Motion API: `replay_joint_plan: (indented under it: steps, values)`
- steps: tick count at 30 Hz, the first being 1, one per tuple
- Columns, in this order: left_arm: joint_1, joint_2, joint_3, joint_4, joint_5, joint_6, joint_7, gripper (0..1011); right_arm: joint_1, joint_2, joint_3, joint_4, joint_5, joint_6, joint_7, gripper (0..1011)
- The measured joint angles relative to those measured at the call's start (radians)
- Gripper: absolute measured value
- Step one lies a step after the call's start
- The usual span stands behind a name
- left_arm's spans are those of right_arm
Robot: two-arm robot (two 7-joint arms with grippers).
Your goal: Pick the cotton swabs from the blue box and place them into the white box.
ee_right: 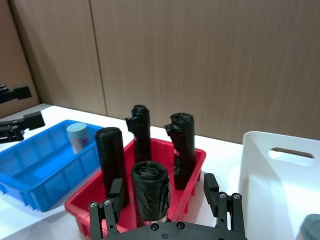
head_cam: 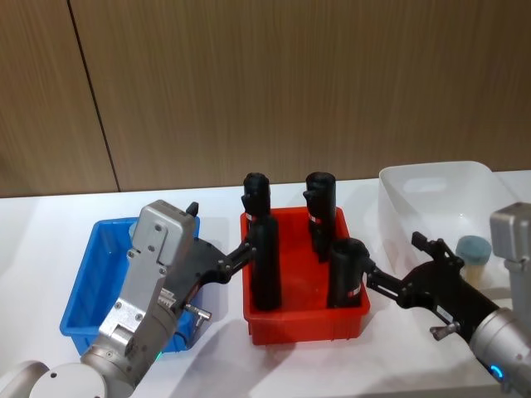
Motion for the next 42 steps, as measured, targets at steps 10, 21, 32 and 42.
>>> replay_joint_plan:
  steps: [10, 21, 32, 42]
  values:
    - [0.0, 0.0, 0.0, 0.0, 0.0, 0.0, 0.0, 1003, 0.067, -0.017, -0.009, 0.077, -0.017, 0.042, 0.101, 1001]
    - [0.0, 0.0, 0.0, 0.0, 0.0, 0.0, 0.0, 1003, 0.14, -0.045, -0.023, 0.168, -0.057, 0.063, 0.161, 1001]
    - [0.0, 0.0, 0.0, 0.0, 0.0, 0.0, 0.0, 1003, 0.202, -0.071, -0.034, 0.256, -0.088, 0.073, 0.193, 1002]
    - [0.0, 0.0, 0.0, 0.0, 0.0, 0.0, 0.0, 1003, 0.249, -0.092, -0.043, 0.327, -0.103, 0.079, 0.213, 996]
